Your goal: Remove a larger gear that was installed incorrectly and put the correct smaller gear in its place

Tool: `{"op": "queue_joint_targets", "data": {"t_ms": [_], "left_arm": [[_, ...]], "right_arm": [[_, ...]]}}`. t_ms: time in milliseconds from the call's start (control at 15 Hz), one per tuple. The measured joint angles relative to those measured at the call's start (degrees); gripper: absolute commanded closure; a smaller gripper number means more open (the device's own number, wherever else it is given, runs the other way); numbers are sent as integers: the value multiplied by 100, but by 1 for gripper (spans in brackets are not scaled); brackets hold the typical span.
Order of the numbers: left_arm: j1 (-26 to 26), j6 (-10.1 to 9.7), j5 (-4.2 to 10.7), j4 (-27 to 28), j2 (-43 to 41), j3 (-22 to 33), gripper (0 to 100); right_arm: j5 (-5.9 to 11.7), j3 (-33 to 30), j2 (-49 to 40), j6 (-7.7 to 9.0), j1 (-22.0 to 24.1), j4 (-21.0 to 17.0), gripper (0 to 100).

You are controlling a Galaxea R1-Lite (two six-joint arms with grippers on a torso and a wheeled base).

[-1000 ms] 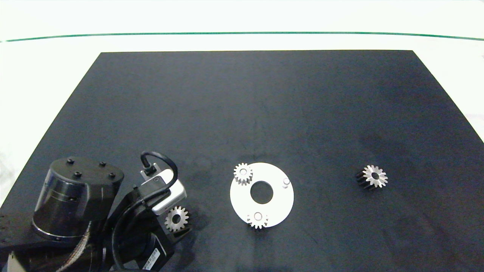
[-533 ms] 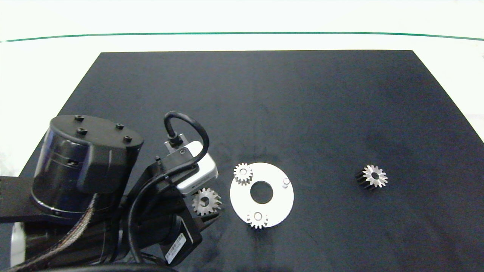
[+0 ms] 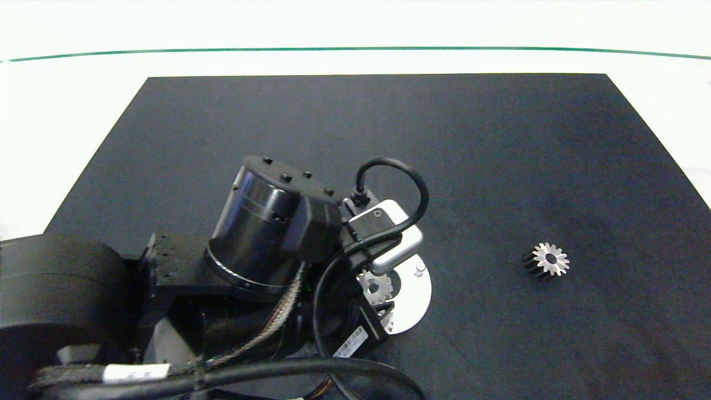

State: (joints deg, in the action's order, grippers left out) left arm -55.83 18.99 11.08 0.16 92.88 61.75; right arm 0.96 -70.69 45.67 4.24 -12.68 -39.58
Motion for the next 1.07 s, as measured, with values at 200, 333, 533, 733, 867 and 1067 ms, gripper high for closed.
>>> {"op": "queue_joint_targets", "data": {"t_ms": [200,333,533,733,867,1067], "left_arm": [[-218,7,82,26,489,514,78],[-338,10,176,26,740,694,78],[-478,112,300,20,1068,945,78],[-530,129,308,33,1315,1234,78],[-491,184,313,33,1420,1347,78],[-389,215,346,59,1541,1659,78]], "right_arm": [[-6,-17,-88,-2,-2,0,0],[-17,0,-121,-4,-2,-5,0],[-17,11,-162,-9,-7,-22,0],[-20,11,-177,-13,-5,-52,0],[-20,11,-184,-20,-2,-55,0],[-20,11,-193,-26,-5,-52,0]]}}
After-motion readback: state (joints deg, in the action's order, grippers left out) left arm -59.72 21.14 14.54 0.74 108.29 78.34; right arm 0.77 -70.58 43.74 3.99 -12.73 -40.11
